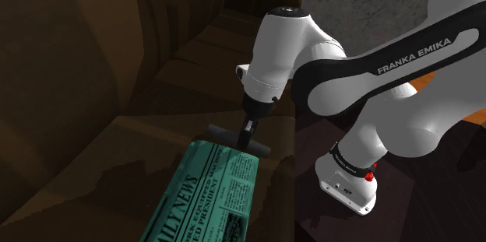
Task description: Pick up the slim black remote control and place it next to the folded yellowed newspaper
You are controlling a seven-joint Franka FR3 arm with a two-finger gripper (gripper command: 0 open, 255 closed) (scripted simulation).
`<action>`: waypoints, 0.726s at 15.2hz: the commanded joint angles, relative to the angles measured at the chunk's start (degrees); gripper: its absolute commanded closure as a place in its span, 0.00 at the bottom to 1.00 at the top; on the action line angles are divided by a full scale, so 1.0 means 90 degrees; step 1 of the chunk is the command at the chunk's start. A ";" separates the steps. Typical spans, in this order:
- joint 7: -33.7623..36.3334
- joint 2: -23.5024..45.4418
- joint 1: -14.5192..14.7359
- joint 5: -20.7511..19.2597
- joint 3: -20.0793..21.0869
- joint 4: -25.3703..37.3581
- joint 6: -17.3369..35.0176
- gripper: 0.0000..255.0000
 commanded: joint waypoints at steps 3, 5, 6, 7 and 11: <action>0.0000 0.0000 0.0000 0.0000 0.0000 0.0000 0.0000 0.00; -0.0003 -0.0194 0.0000 -0.0025 -0.0060 0.0095 -0.0289 0.00; -0.0004 -0.0372 -0.0003 -0.0055 -0.0119 0.0200 -0.0571 0.00; -0.0003 -0.0533 -0.0009 -0.0088 -0.0177 0.0314 -0.0847 0.00; -0.0001 -0.0648 -0.0013 -0.0118 -0.0225 0.0410 -0.1059 0.00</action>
